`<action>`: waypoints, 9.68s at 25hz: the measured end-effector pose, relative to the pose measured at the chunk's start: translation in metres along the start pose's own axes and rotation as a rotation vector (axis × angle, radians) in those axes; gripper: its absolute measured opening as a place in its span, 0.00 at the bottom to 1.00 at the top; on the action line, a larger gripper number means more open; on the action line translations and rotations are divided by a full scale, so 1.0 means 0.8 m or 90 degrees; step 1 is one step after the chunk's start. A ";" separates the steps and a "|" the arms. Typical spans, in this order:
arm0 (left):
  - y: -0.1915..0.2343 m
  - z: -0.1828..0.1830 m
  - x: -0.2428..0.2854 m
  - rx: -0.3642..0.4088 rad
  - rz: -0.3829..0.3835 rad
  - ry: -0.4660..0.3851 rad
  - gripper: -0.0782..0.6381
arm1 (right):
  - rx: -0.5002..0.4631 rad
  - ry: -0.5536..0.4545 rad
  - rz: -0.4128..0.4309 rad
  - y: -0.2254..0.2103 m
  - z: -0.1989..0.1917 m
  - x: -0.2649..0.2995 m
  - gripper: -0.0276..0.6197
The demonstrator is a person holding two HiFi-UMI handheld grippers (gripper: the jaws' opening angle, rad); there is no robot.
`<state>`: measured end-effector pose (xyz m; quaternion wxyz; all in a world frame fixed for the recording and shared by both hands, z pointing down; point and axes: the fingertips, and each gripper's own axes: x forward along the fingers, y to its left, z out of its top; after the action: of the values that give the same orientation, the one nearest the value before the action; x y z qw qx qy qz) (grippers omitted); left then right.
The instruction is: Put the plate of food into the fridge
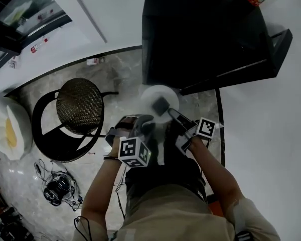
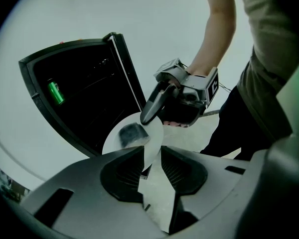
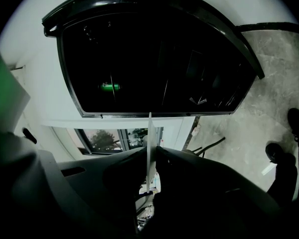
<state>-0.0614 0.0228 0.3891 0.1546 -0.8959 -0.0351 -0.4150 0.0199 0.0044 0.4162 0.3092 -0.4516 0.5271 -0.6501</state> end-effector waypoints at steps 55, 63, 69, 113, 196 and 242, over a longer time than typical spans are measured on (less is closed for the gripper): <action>-0.052 -0.093 0.256 0.018 0.021 0.071 0.22 | -0.059 0.083 -0.075 -0.236 0.085 0.039 0.11; -0.059 -0.106 0.274 0.035 0.017 0.077 0.22 | -0.067 0.088 -0.075 -0.257 0.089 0.046 0.11; -0.061 -0.118 0.288 0.051 0.014 0.079 0.20 | -0.067 0.085 -0.078 -0.271 0.091 0.056 0.11; -0.025 -0.154 0.389 -0.025 0.012 0.070 0.20 | -0.032 0.065 -0.074 -0.355 0.159 0.111 0.11; 0.021 -0.211 0.550 0.034 0.062 0.157 0.16 | -0.139 -0.007 -0.191 -0.486 0.251 0.162 0.11; 0.071 -0.178 0.602 0.119 0.080 0.143 0.15 | -0.299 0.184 -0.225 -0.508 0.170 0.090 0.10</action>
<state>0.1596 -0.1060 0.8254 0.2661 -0.8258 -0.0001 -0.4973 0.1450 -0.0111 0.8318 0.0010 -0.4985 0.6141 -0.6119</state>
